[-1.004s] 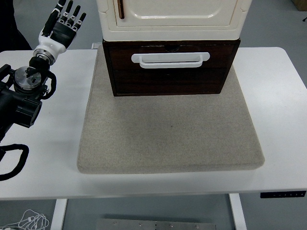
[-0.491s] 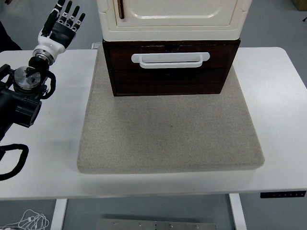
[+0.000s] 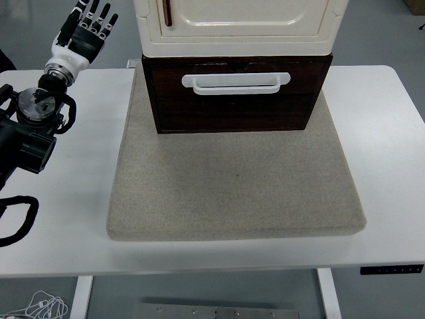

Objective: Open the drawer under the combination cabinet

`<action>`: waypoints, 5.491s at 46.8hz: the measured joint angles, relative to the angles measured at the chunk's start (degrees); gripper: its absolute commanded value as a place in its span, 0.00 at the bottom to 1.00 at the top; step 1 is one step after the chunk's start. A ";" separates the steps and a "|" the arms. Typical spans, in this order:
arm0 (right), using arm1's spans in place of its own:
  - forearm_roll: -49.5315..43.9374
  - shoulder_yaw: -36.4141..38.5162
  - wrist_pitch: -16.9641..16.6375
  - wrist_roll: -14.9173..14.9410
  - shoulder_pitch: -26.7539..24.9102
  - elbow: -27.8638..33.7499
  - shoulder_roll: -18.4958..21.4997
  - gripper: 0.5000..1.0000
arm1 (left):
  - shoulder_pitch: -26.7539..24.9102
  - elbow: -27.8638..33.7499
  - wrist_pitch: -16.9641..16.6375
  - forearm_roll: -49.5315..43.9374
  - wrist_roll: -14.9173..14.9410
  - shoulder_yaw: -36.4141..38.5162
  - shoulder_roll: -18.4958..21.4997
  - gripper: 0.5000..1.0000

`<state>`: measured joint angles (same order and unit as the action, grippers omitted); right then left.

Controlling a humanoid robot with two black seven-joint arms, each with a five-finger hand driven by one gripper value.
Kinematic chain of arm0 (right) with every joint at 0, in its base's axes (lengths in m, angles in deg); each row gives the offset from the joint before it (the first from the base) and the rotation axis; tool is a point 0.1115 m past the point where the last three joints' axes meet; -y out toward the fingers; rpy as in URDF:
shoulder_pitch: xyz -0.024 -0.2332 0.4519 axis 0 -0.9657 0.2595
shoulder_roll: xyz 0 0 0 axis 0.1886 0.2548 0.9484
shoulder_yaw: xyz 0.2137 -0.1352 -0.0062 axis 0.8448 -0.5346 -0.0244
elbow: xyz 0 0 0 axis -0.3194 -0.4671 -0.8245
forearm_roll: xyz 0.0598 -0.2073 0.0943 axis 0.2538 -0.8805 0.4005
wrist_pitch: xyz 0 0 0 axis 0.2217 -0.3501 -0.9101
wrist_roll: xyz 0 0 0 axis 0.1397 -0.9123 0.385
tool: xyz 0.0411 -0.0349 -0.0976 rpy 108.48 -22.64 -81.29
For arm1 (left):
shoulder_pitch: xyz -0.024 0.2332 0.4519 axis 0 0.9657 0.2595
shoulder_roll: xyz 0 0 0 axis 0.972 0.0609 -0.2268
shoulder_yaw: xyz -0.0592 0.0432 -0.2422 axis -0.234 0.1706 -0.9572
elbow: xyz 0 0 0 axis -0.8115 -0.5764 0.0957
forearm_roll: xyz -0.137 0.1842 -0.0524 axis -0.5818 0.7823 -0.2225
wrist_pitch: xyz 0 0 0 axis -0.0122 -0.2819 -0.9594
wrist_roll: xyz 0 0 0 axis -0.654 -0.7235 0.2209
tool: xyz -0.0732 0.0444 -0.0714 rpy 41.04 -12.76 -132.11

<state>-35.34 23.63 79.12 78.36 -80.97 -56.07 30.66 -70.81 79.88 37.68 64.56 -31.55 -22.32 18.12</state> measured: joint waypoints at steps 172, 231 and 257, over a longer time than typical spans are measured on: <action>0.00 0.02 -0.01 0.00 0.01 0.01 0.00 0.85 | -47.46 62.22 -33.44 27.94 21.59 70.84 8.45 1.00; 0.00 0.02 0.01 0.00 0.00 0.01 0.00 0.85 | -45.60 58.04 -23.74 29.83 22.40 72.05 8.39 1.00; 0.00 0.03 0.03 0.00 0.01 0.01 0.00 0.85 | -46.39 57.52 -17.76 31.01 22.42 71.59 8.39 1.00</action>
<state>-35.34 23.65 79.15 78.35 -80.97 -56.06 30.66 -117.20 137.40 19.92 95.57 -9.13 49.27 26.51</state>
